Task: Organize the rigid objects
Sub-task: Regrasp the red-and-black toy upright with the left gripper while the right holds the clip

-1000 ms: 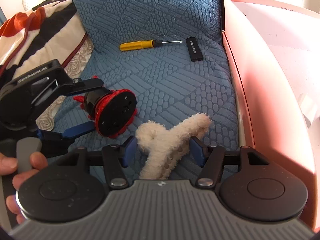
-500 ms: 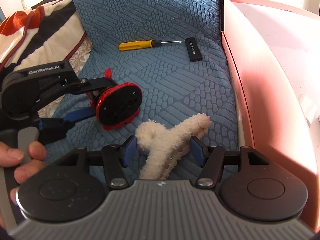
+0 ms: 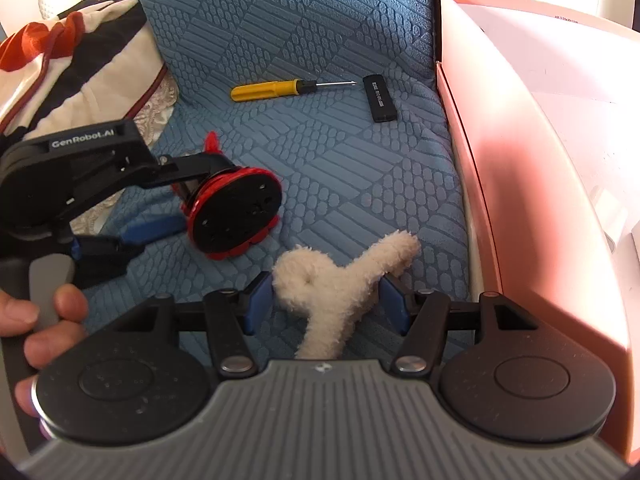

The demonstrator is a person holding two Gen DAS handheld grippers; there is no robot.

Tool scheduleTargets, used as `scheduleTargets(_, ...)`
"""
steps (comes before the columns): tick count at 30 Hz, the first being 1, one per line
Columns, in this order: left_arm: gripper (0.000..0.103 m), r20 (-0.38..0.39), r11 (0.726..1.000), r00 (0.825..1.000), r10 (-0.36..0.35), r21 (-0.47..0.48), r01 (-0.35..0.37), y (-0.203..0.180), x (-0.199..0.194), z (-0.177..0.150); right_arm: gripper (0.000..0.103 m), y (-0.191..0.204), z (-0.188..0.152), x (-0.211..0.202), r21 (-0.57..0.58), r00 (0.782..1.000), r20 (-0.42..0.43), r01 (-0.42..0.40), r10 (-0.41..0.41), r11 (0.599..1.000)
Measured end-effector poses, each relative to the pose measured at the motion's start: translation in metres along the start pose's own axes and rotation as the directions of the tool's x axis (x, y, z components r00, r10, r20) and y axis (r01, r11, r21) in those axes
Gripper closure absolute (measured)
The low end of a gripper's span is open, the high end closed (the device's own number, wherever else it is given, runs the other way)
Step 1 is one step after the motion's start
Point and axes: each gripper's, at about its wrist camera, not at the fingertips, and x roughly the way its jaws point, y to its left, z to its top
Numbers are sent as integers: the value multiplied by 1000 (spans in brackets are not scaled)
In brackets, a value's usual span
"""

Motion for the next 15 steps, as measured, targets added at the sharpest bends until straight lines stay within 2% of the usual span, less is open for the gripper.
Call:
scheduleTargets(2,30,-14,1000,1000,-12,-9,12,1,2,1,41,1,0,1,-7,1000,-1,6,-6,1000)
scheduleTargets(4,20,-26,999,999,-25,-26,24,1,5,1,41,2,0,2,-13,1000,-4,12,-12,1000)
scheduleTargets(6,16,-22,999,999,-23,-22,23,-1,8,1,41,4,0,3,-18,1000,-6,19,-19,1000)
scheduleTargets(11,16,5,995,1000,17,98,-18,-14,20,3,41,5,0,7,-26,999,-13,35,-36,999)
scheduleTargets(15,19,-6,992,1000,-11,126,11,-19,24,0,41,4,1,11,-18,999,-24,38,-38,999)
